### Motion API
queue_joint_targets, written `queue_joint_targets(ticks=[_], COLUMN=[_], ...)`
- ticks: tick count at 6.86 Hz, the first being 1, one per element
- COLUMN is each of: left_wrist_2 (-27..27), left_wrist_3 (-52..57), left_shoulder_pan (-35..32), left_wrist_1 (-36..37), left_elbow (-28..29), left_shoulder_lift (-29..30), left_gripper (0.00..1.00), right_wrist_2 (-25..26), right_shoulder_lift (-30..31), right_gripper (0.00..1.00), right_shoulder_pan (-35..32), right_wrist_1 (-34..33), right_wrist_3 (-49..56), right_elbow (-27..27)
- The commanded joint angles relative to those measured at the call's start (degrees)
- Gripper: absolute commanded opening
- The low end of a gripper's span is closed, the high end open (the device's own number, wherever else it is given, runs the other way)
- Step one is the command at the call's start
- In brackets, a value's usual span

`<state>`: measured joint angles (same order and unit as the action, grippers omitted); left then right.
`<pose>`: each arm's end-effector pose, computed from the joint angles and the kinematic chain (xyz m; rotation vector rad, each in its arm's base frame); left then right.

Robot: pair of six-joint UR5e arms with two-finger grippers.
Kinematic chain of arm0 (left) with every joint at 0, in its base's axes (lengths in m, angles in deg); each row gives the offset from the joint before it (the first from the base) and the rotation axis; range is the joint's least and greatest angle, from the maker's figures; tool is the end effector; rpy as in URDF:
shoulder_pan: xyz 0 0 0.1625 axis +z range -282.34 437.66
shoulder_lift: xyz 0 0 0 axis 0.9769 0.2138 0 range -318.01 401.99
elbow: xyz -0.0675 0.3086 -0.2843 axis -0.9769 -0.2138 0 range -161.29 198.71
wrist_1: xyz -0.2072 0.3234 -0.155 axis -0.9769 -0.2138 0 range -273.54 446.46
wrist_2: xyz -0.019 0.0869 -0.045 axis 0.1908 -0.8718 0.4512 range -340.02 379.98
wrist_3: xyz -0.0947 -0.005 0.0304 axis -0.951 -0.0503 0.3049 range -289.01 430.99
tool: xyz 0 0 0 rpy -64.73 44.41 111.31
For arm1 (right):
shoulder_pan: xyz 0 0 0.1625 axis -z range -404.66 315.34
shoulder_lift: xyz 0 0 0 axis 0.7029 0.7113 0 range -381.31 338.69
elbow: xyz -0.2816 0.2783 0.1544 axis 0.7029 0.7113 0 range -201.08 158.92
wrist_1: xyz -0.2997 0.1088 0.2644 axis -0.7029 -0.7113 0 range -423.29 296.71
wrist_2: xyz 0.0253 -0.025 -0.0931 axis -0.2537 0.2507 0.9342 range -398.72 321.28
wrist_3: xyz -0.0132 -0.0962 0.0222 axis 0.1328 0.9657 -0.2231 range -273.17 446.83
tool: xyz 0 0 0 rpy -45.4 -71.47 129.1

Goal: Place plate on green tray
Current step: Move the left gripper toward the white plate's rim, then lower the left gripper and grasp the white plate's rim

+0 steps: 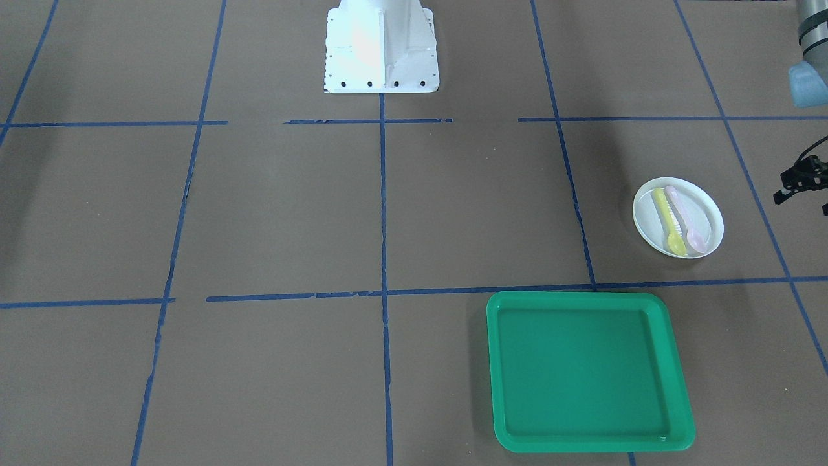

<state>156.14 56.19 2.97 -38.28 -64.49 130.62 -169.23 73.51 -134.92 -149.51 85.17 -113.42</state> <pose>0.0723 -0.4966 0.6603 0.2178 0.8776 0.1951 0.0706 -0.4572 0.6764 0.0131 -0.7073 0.0242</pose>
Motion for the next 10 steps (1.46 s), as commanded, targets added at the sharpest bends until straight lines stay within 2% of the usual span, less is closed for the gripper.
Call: queue_joint_targets(ticks=[1,2,4,5,6,7,9,10], left_wrist_2=[-0.81,-4.03,-4.59,-4.59,-4.24,-3.89,-2.58,4.57], left_wrist_3=[-13.45,-16.02,-20.34,-20.44,-20.53,-20.45,-20.18,-20.18], left_shoulder_pan=[6.98,8.93,12.62,13.33,13.34,13.34,13.25,13.16], left_wrist_1=[-13.65,-15.6,-18.16,-18.08,-17.99,-17.65,-17.73,-17.73], left_elbow=[5.15,6.03,7.0,7.0,7.0,7.0,6.83,6.39], left_shoulder_lift=[-0.12,-0.12,-0.12,-0.12,-0.21,-0.21,-0.21,-0.3], left_gripper=[1.0,1.0,1.0,0.97,0.34,0.0,0.0,0.0], right_wrist_2=[0.0,0.0,0.0,0.0,0.0,0.0,0.0,0.0], right_shoulder_lift=[0.01,0.01,0.01,0.01,0.01,0.01,-0.07,0.01], right_gripper=[1.0,1.0,1.0,1.0,1.0,1.0,1.0,1.0], right_shoulder_pan=[0.0,0.0,0.0,0.0,0.0,0.0,0.0,0.0], right_wrist_1=[0.0,0.0,0.0,0.0,0.0,0.0,-0.09,0.0], right_wrist_3=[0.0,0.0,0.0,0.0,0.0,0.0,0.0,0.0], right_elbow=[-0.03,-0.03,-0.03,-0.03,-0.03,-0.03,-0.03,-0.03])
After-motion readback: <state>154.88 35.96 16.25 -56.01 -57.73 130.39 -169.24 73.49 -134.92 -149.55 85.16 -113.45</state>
